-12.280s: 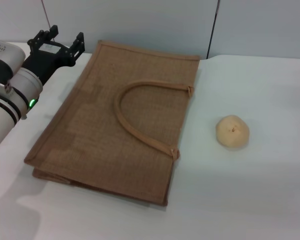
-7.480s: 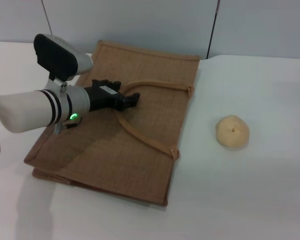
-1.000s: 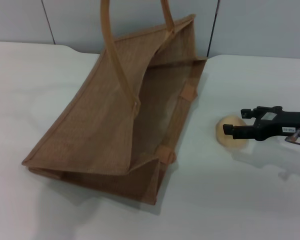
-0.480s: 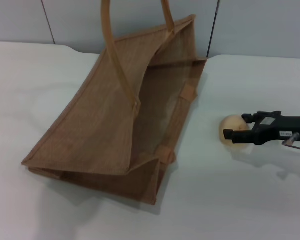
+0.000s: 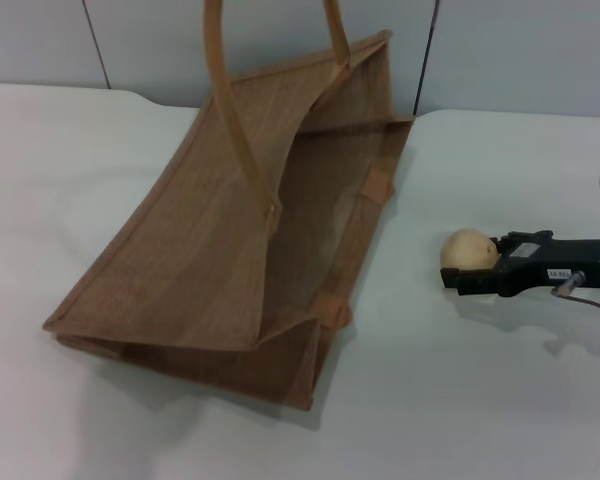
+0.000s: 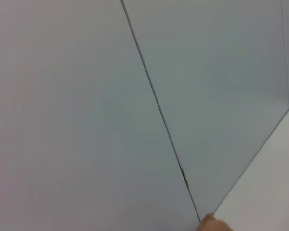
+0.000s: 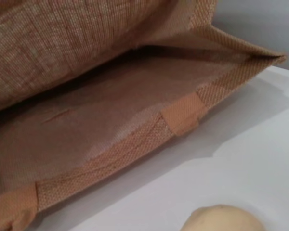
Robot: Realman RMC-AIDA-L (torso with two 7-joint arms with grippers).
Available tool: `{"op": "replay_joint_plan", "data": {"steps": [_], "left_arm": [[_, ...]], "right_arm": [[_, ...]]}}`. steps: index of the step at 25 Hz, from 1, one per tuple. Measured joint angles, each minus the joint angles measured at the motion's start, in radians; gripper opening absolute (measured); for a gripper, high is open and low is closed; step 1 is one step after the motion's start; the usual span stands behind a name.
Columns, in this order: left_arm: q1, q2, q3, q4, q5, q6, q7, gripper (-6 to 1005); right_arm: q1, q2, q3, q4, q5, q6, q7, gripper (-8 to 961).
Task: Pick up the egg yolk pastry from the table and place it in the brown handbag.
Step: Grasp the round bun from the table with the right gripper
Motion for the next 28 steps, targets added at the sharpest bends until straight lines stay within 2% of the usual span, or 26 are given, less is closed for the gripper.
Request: {"op": "replay_joint_plan", "data": {"steps": [11,16,28], "left_arm": [[0.001,0.001,0.000,-0.002,0.000,0.001,0.001,154],[0.001,0.000,0.002,0.000,0.000,0.003,0.003,156],[0.001,0.002,-0.005,0.014,0.000,0.002,0.007,160]], "right_arm": [[0.005,-0.001,-0.001,-0.005,-0.002,0.002,0.002,855],[0.008,-0.003,0.001,-0.006,-0.003,0.021,0.041,766],[0.009,-0.003,0.000,-0.091,-0.004,0.004,0.103,667]]}}
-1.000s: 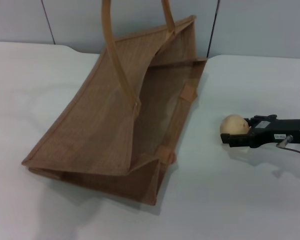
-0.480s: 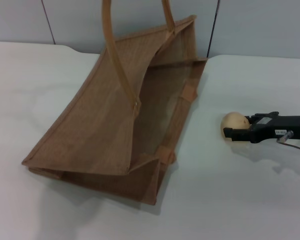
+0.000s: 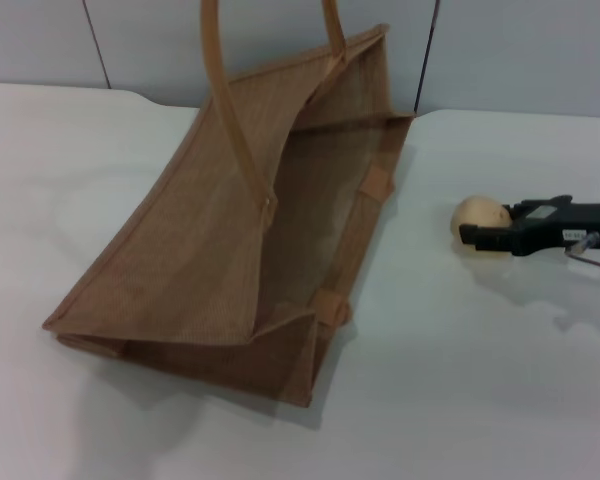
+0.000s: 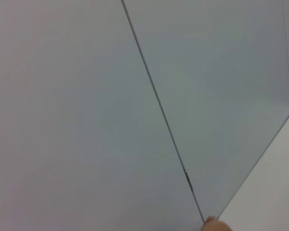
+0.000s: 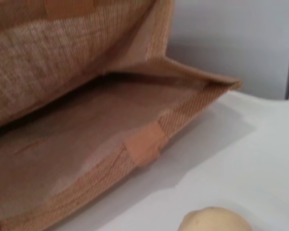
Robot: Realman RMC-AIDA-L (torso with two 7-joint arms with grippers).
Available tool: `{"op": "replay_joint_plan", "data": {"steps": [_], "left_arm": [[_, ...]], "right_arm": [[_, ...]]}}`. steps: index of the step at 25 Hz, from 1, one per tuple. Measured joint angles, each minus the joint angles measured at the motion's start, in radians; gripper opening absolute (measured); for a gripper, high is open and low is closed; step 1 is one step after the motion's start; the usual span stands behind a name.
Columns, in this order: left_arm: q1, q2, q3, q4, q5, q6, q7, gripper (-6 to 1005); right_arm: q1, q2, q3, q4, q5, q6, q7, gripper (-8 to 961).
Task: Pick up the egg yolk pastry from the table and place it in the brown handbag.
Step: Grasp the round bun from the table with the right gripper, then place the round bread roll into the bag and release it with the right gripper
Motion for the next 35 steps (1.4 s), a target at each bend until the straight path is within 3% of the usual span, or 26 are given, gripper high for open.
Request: {"op": "replay_joint_plan", "data": {"steps": [9,19,26,35], "left_arm": [[-0.012,0.005,-0.001,0.001,0.000,0.001,0.002,163],[-0.080,-0.001,0.017,-0.008,0.001,0.006,0.011,166],[-0.117,-0.004,0.030,-0.009,-0.009,0.011,0.004,169],[-0.125,-0.004,0.067,-0.002,-0.012,0.026,-0.009,172]], "right_arm": [[-0.014,0.005,0.010,-0.171,0.019,-0.196,0.056,639],[0.000,0.006,-0.005,-0.222,0.161,-0.394,0.057,633],[0.058,0.007,-0.066,-0.186,0.176,-0.375,0.030,623],[0.145,0.003,-0.101,-0.073,0.173,-0.232,-0.032,620]]}}
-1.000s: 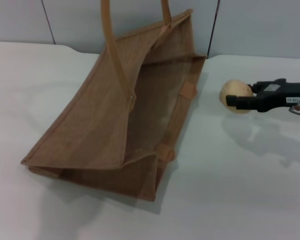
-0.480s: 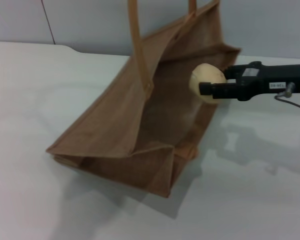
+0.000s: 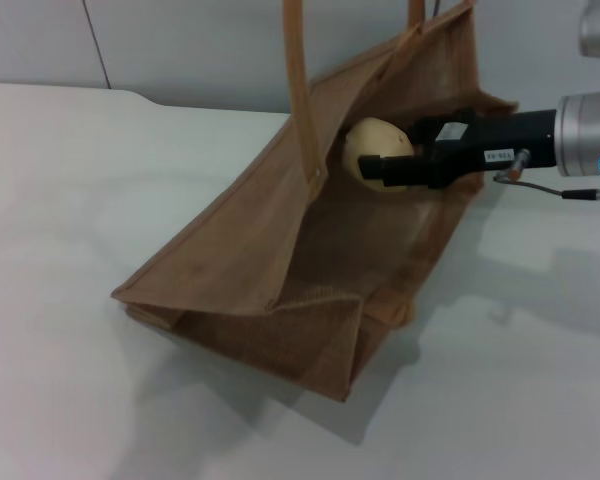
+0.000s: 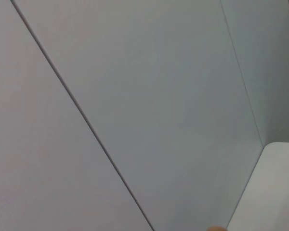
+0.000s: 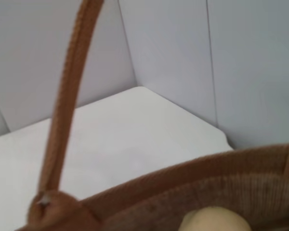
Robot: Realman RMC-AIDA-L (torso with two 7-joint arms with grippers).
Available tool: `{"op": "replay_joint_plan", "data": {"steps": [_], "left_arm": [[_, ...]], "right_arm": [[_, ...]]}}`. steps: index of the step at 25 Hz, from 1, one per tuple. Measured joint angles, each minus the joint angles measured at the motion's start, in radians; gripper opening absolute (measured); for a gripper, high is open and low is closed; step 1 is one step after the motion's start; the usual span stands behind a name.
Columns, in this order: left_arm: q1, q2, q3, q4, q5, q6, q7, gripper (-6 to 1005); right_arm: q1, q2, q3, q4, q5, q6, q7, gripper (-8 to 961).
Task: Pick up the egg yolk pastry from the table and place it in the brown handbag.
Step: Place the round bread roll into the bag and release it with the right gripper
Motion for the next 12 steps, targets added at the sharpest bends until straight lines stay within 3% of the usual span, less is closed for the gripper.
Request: {"op": "replay_joint_plan", "data": {"steps": [12], "left_arm": [[0.000,0.000,-0.001,0.003,-0.001,0.000,-0.002,176]], "right_arm": [[0.028,0.000,-0.020,0.011,0.003,0.092,0.022,605]]}}
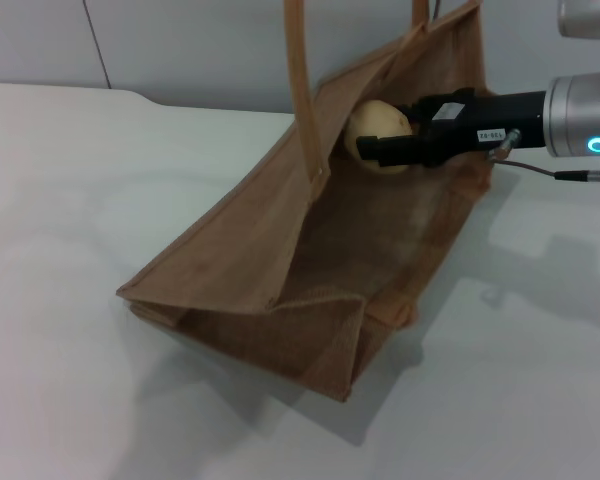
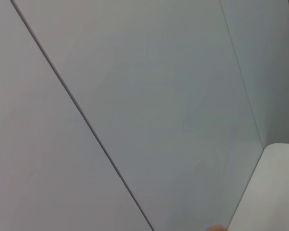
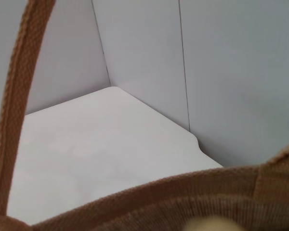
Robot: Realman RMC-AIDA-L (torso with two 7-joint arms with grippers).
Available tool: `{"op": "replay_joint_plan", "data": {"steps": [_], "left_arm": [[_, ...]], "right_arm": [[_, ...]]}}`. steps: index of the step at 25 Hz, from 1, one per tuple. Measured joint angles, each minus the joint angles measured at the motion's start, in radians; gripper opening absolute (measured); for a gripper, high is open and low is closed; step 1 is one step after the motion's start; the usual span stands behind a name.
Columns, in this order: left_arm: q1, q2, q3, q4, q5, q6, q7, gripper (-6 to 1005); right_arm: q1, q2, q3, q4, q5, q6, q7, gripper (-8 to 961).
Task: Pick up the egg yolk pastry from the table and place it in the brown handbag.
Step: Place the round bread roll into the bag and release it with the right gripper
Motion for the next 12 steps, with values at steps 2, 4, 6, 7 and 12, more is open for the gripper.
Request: {"op": "replay_joint_plan", "data": {"steps": [2,4,6,7,12], "left_arm": [[0.000,0.000,-0.001,0.000,0.000,0.000,0.000,177],[0.001,0.000,-0.003,0.000,0.000,0.000,0.000,178],[0.004,0.000,-0.007,0.000,0.000,0.000,0.000,178],[0.007,0.000,-0.010,0.000,0.000,0.000,0.000,179],[0.017,0.000,-0.015,0.000,0.003,0.000,0.000,180]], "right_arm": [[0.001,-0.001,0.001,0.000,0.001,0.000,0.000,638],[-0.001,-0.001,0.003,0.002,0.001,0.001,0.000,711],[-0.005,-0.001,0.006,0.003,0.001,0.001,0.000,784],[-0.007,-0.001,0.008,0.003,0.001,0.001,0.001,820],[-0.024,-0.002,0.006,0.003,-0.002,-0.008,0.034,880]]}}
